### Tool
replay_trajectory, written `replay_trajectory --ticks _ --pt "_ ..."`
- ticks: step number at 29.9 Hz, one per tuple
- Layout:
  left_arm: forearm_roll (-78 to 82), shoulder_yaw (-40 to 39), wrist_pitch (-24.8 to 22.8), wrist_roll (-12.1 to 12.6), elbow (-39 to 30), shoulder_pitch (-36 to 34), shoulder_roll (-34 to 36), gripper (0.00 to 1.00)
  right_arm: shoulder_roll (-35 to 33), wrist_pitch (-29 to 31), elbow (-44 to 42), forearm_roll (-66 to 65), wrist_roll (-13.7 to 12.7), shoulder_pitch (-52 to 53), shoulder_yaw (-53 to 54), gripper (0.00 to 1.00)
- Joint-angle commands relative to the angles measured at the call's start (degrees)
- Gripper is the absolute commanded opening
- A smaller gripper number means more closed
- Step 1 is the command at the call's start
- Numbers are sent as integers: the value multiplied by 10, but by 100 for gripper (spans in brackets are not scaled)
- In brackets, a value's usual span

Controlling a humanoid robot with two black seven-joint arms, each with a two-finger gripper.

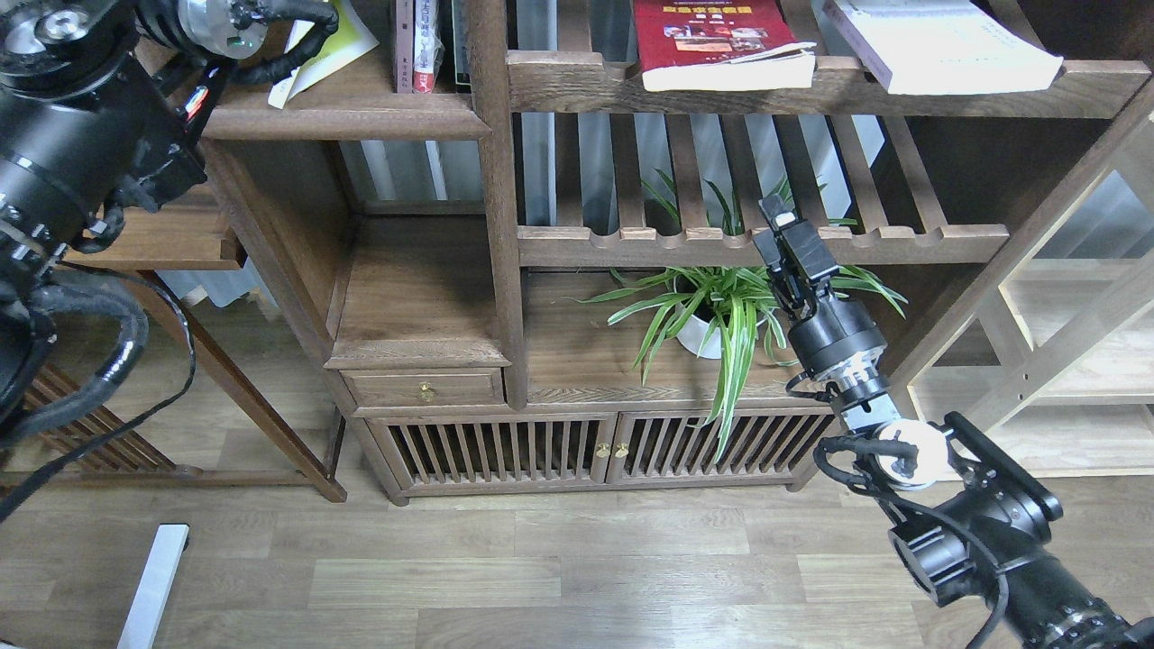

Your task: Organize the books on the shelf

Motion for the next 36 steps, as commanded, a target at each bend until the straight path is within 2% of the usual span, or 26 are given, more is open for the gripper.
replay_trajectory --ticks 1,3,5,17,22,27,32,36 --pt "0 -1 -1 2 0 0 7 48 -1 0 0 0 1 0 1 81" --pt "0 -1 -2 1 0 0 10 58 -2 0 0 0 1 0 1 81" --pt "0 -1 -2 0 -3 0 16 63 -3 0 0 0 0 0 2 81" --pt "-3 -5 -5 -3 -74 10 68 69 -1 0 -11 -3 0 3 2 82" --pt "-40 -3 -7 -3 -122 30 90 72 -5 0 -23 -7 0 7 3 91" --pt "-48 -7 -7 -5 -163 45 122 82 -29 0 -20 -4 0 3 10 93" --pt "-70 -18 -7 -25 -192 45 123 96 -46 0 -7 -3 0 -19 36 96" --pt "-70 -30 -7 -24 -236 51 130 98 -59 0 5 0 0 -32 64 96"
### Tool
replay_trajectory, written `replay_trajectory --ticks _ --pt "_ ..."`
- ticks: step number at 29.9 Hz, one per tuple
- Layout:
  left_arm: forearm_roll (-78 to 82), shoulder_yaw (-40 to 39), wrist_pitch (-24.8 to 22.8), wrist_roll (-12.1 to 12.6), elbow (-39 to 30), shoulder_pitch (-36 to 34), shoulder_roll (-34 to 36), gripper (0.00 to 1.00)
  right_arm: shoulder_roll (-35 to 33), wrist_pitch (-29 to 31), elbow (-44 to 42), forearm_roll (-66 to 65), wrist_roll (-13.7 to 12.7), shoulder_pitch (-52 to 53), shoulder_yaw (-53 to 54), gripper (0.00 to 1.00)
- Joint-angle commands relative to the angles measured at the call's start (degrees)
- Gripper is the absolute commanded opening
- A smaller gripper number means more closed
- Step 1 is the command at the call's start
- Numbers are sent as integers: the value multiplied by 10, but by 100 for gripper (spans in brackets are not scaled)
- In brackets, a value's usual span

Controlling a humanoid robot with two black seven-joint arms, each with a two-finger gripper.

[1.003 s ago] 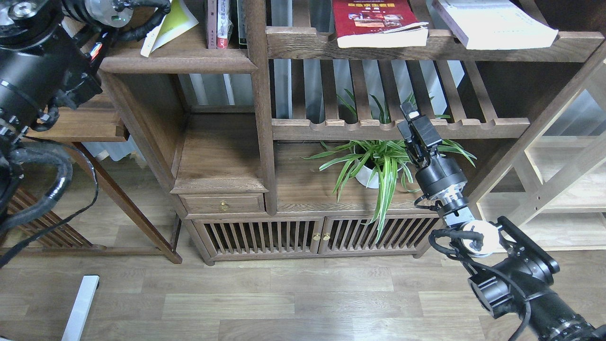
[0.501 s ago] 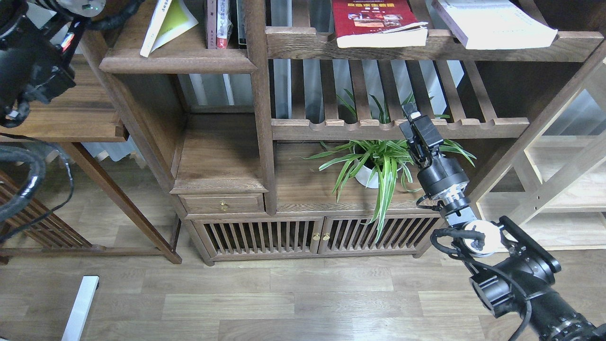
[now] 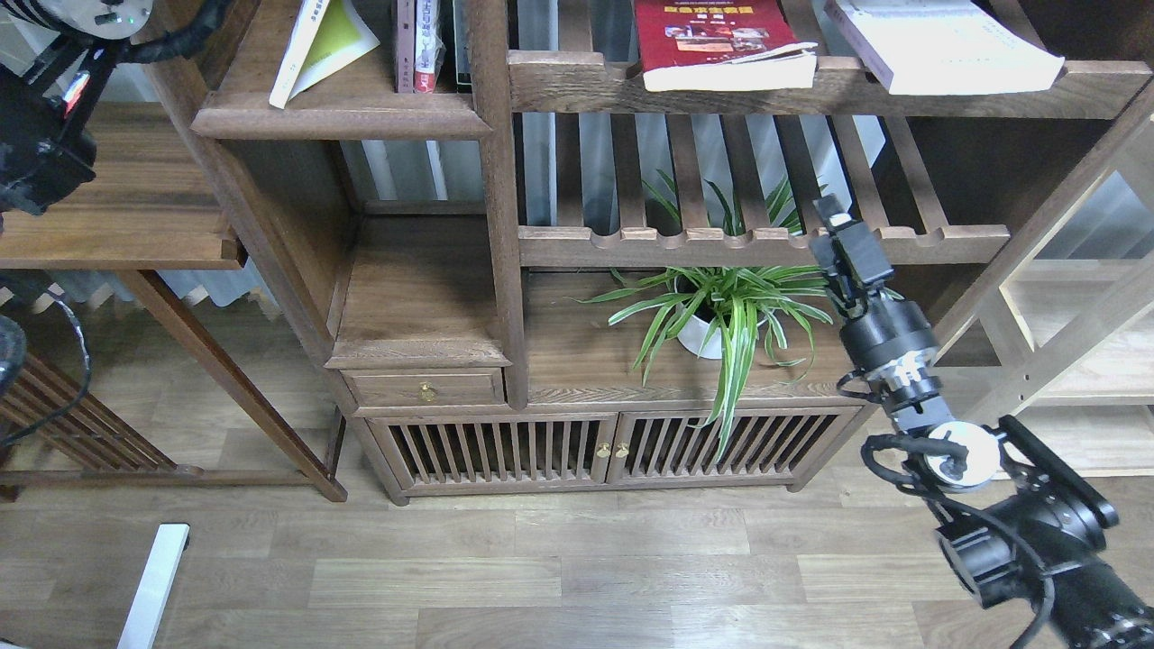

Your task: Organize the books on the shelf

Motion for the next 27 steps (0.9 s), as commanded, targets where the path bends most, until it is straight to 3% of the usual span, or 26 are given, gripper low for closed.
replay_trajectory --ticks 1,9,12,17,21,22,24,27 --pt "-1 -12 0 0 -38 7 3 98 -9 0 7 2 0 -8 22 96" --pt "-2 -18 -3 -2 -107 56 22 99 -20 0 21 2 0 -9 58 96" --pt "-2 -25 -13 -14 -142 89 34 99 -22 0 21 2 1 -9 68 96" --pt "-3 -57 -66 -28 -177 140 46 99 -24 0 23 2 1 -8 79 96" --pt "-37 -93 -146 -17 -226 193 46 99 -25 0 40 2 1 -12 97 96" --pt "-50 -94 -173 -11 -230 201 48 99 -25 0 40 2 1 -12 100 96" --pt "-72 -92 -253 27 -236 208 53 99 -27 0 41 2 0 -12 112 96" --pt "-126 -95 -259 102 -236 222 48 99 -30 0 43 2 1 -10 121 95"
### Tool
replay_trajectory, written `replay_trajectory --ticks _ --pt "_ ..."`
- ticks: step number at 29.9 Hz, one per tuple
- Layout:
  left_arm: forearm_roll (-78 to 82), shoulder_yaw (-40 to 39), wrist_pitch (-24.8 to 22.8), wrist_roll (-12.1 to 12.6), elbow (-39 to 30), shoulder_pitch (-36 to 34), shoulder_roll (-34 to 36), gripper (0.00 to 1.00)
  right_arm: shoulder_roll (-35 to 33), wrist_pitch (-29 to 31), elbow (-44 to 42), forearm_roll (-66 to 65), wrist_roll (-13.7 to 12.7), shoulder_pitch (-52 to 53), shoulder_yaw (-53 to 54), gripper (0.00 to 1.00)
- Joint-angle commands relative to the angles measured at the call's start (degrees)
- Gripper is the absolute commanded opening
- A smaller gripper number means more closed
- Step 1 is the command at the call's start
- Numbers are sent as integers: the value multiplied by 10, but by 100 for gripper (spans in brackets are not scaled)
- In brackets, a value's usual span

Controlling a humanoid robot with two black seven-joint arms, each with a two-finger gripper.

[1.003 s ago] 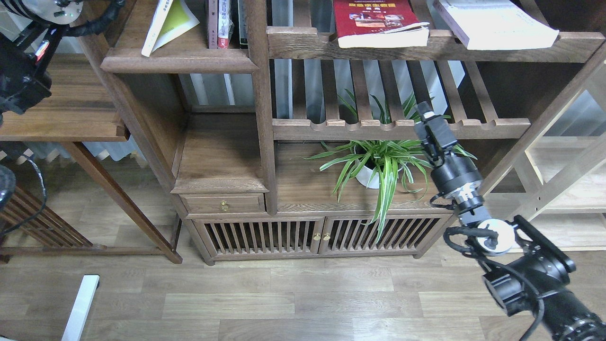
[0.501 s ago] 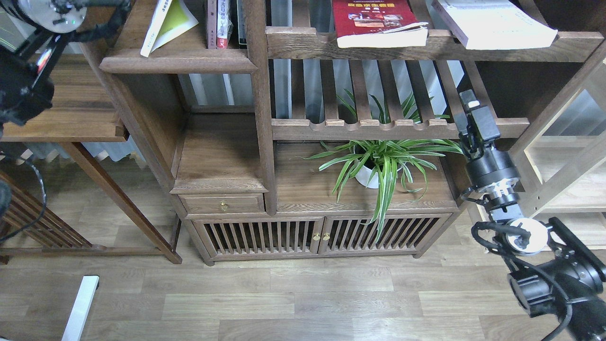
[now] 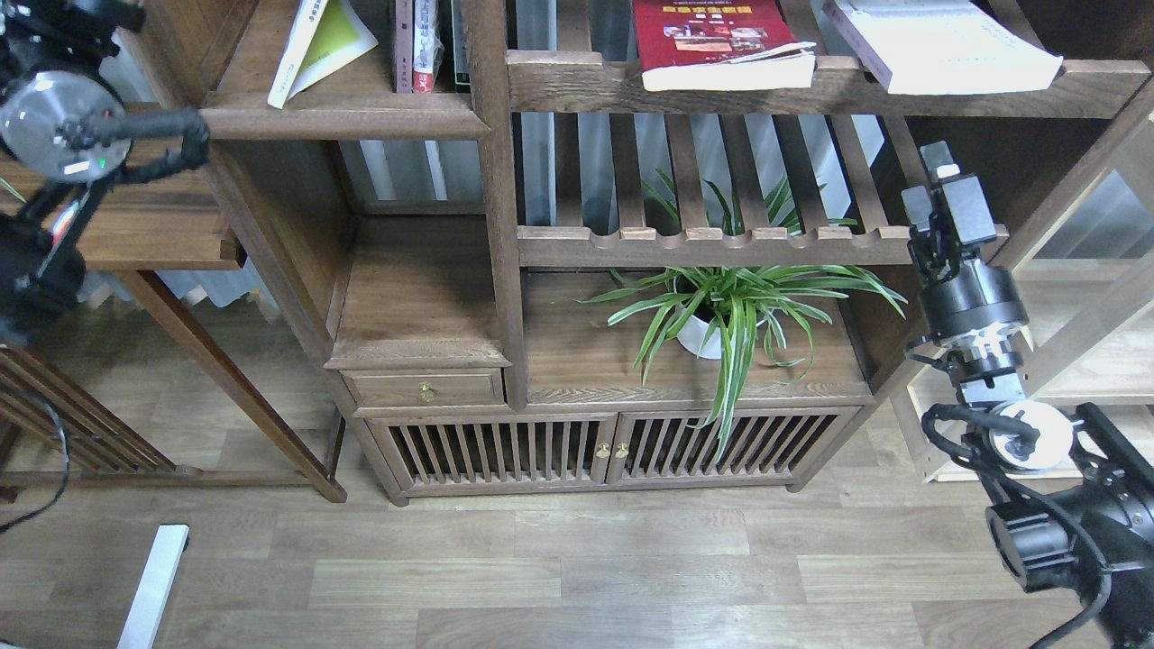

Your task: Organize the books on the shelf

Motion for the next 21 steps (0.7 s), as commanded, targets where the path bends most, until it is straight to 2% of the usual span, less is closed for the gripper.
replay_trajectory --ticks 1,3,5,14,21 --pt "-63 1 -20 78 -2 16 -4 99 -3 0 3 0 0 1 10 95" --pt "-94 2 -20 115 -2 23 -5 98 -2 0 5 0 0 2 10 95" --pt "-122 3 -20 129 -5 36 -8 98 3 0 5 0 0 4 10 95" --pt "-159 6 -20 132 -85 125 -67 96 15 0 5 0 0 48 10 95" --pt "-150 28 -20 159 -102 185 -129 94 15 0 4 0 0 51 12 95"
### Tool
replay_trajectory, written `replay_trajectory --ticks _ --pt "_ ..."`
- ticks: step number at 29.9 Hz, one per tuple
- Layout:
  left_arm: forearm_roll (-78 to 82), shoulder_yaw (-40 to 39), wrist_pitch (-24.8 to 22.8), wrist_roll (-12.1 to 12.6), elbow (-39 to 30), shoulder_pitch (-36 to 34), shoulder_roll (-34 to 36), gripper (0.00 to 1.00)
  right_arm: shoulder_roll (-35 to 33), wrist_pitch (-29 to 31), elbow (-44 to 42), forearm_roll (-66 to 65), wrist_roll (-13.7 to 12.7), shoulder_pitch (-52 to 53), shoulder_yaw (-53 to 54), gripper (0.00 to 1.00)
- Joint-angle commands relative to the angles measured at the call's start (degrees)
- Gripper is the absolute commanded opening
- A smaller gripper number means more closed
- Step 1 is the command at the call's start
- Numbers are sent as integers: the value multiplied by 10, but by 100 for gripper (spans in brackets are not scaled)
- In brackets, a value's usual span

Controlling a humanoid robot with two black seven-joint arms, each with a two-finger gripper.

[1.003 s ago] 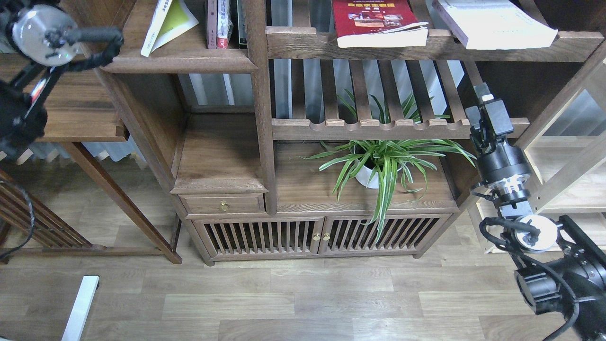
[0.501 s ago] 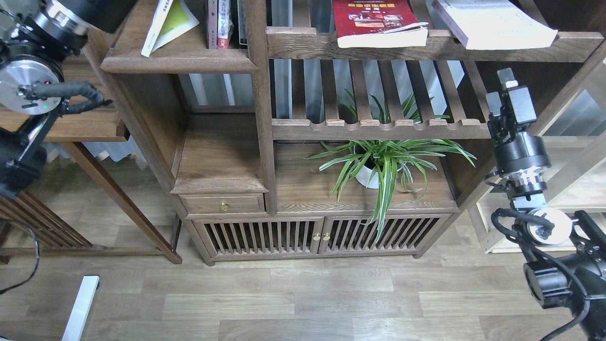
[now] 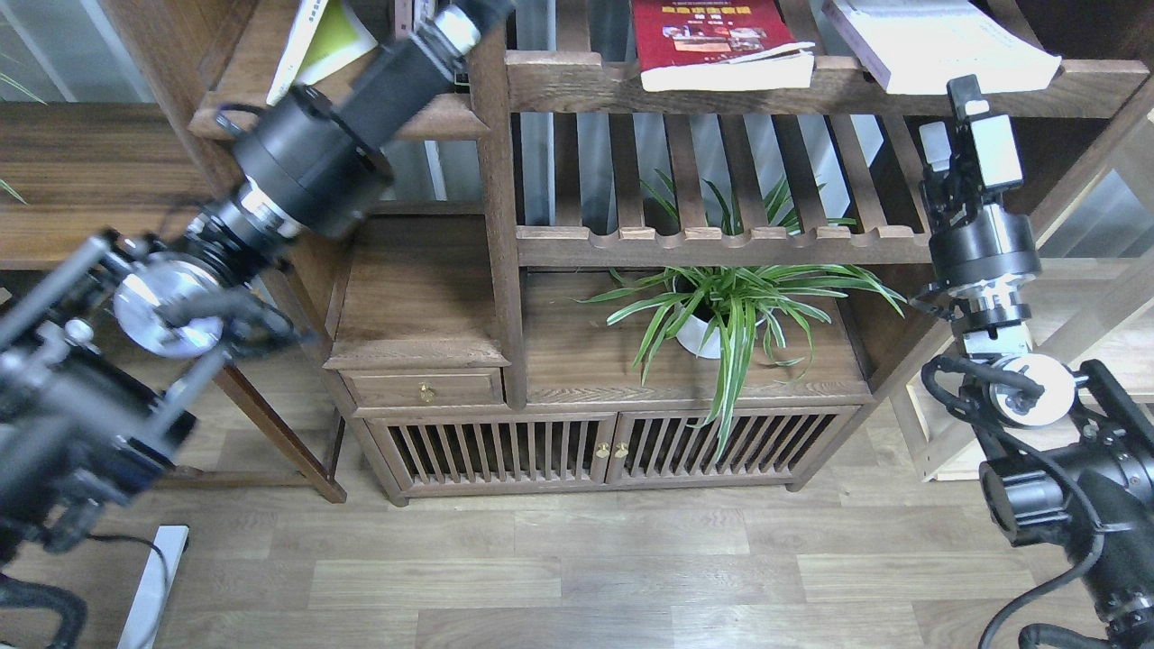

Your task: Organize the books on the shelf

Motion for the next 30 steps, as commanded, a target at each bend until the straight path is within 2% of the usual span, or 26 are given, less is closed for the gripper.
replay_trajectory --ticks 1,8,14,30 --pt "9 14 0 9 -1 30 -24 94 0 0 -1 -1 0 -2 1 95" --pt "37 44 0 8 -1 102 -57 94 0 0 -2 6 1 -2 2 95" --pt "50 45 0 8 4 133 -88 96 1 -10 -2 15 1 3 2 94" --pt "51 51 0 5 21 145 -106 98 -8 -132 -13 19 -1 64 2 94"
